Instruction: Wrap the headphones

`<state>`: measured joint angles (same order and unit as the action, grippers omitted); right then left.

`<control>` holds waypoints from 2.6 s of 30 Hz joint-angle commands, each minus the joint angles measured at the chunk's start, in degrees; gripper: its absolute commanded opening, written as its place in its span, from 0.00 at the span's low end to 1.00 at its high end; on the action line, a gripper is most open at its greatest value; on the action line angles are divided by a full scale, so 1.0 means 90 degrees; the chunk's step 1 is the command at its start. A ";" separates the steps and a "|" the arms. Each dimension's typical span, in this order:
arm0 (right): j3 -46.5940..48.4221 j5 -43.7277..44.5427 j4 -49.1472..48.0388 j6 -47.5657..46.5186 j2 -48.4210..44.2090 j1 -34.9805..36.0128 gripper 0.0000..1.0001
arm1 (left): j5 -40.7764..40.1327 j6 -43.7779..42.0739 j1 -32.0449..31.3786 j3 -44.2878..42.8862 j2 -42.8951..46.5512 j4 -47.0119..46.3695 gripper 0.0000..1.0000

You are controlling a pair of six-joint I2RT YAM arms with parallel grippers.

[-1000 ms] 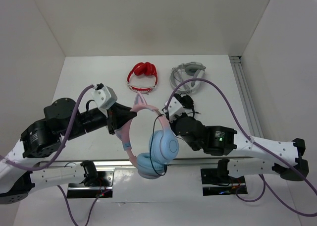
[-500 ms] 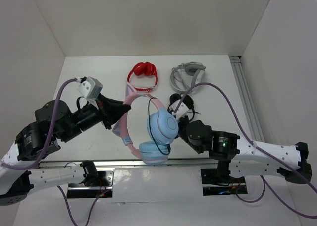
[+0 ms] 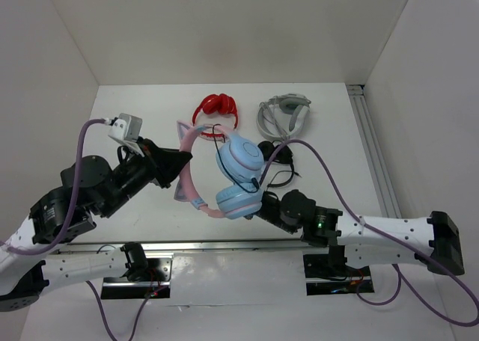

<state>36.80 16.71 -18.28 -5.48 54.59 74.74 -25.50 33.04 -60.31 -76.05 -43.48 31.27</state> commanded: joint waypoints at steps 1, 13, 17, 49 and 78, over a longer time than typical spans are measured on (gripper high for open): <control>-0.0503 -0.0684 -0.1295 -0.0163 -0.0010 -0.0013 0.00 | -0.0848 0.0908 -0.0007 -0.0348 0.0203 -0.1199 0.00; -0.1325 -0.1543 -0.2822 0.0022 -0.0099 -0.0013 0.00 | -0.2322 0.1857 -0.0007 -0.0886 -0.0139 0.0070 0.00; -0.1033 -0.2246 -0.2327 0.0081 0.0047 -0.0013 0.00 | -0.2898 0.1534 -0.0007 -0.0827 -0.0334 0.0071 0.00; -0.0359 -0.2198 -0.4374 -0.0398 0.1747 -0.0267 0.16 | -0.3525 0.1612 -0.0007 -0.2126 -0.0861 0.1994 0.00; 0.0326 -0.4503 -0.6746 0.1545 0.5144 -0.0834 0.36 | -0.3612 0.1798 -0.0007 -0.2828 -0.0979 0.2804 0.00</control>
<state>36.91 -21.89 -69.65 6.11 98.41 66.87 -56.90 45.82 -60.62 -98.26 -52.90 59.83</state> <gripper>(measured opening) 0.347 0.206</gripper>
